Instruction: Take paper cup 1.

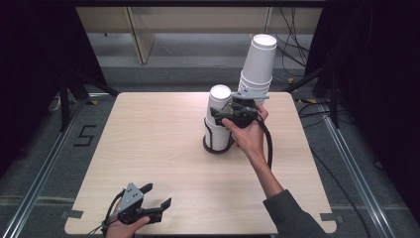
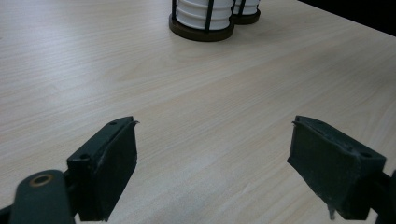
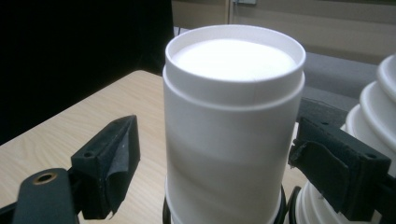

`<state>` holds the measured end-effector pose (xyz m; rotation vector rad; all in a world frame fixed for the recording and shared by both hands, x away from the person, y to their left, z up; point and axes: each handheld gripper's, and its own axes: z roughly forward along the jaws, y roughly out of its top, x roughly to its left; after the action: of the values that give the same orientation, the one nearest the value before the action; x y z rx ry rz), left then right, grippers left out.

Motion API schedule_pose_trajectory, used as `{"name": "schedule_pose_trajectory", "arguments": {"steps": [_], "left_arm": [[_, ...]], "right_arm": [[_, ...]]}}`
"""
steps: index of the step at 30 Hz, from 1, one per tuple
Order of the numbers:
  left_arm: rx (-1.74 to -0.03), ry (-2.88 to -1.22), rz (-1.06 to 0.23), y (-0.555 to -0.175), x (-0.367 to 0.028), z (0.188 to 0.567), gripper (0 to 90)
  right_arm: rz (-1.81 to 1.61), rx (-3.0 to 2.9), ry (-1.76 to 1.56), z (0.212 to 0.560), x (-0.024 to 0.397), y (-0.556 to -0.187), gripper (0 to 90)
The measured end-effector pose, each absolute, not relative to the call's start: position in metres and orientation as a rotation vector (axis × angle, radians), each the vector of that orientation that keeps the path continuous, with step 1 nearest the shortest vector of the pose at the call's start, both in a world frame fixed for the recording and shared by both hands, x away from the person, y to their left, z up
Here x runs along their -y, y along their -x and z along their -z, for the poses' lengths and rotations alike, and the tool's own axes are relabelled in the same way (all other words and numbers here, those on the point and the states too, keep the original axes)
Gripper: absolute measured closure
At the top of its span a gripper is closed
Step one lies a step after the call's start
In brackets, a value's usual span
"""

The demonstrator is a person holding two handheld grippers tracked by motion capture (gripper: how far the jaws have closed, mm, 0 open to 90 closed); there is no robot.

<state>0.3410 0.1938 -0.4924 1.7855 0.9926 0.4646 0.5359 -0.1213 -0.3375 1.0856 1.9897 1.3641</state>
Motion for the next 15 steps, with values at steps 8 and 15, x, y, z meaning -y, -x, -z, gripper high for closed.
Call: {"name": "schedule_pose_trajectory", "arguments": {"steps": [8,15], "left_arm": [[-0.982,-1.778,-0.463,-0.341,-0.193,0.493,14.8],[-0.989,-1.787,-0.467,-0.340,-0.193,0.493,14.8]], "right_arm": [[-1.294,-1.971,-1.147,0.339,0.109,-0.547,16.3],[-1.265,-1.950,-1.176,0.342,0.102,-0.551,16.3]]}}
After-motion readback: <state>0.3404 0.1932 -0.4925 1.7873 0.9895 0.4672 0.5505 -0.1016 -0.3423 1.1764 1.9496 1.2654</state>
